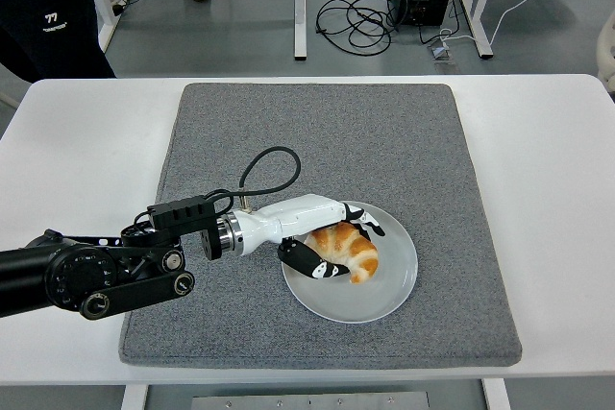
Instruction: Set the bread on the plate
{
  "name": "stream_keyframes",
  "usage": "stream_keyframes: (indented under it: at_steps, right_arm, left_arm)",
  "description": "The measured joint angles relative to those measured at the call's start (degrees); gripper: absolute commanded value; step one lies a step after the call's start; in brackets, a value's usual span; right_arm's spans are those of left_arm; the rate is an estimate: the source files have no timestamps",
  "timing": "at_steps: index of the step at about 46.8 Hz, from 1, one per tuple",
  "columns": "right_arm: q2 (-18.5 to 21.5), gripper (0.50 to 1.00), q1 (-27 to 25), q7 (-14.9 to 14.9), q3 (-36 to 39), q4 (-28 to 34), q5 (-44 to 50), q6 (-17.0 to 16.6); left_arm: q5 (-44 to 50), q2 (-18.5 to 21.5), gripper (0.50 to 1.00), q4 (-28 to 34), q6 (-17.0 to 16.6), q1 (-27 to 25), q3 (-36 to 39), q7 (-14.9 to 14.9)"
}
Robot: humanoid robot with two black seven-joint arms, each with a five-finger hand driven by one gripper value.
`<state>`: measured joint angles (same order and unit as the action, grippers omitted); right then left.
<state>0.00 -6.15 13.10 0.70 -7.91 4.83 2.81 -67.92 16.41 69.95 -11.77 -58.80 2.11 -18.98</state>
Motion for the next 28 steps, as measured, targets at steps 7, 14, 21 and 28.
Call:
stream_keyframes:
  at_steps: [7,14,21,28]
  right_arm:
    - [0.0,1.0,0.0,0.0,0.0,0.0,0.0,0.0]
    - [0.0,1.0,0.0,0.0,0.0,0.0,0.0,0.0]
    - [0.0,1.0,0.0,0.0,0.0,0.0,0.0,0.0]
    - [0.0,1.0,0.0,0.0,0.0,0.0,0.0,0.0]
  left_arm:
    - [0.8,0.5,0.819,0.6,0.0,0.0,-0.3,0.0]
    - [1.0,1.2,0.836,1.6,0.0,0.1,-0.3,0.0]
    - [1.1,2.2,0.886,2.9,0.1,0.1,-0.3,0.0]
    - [4.7,3.5,0.946,4.3,0.2,0.1,-1.5,0.0]
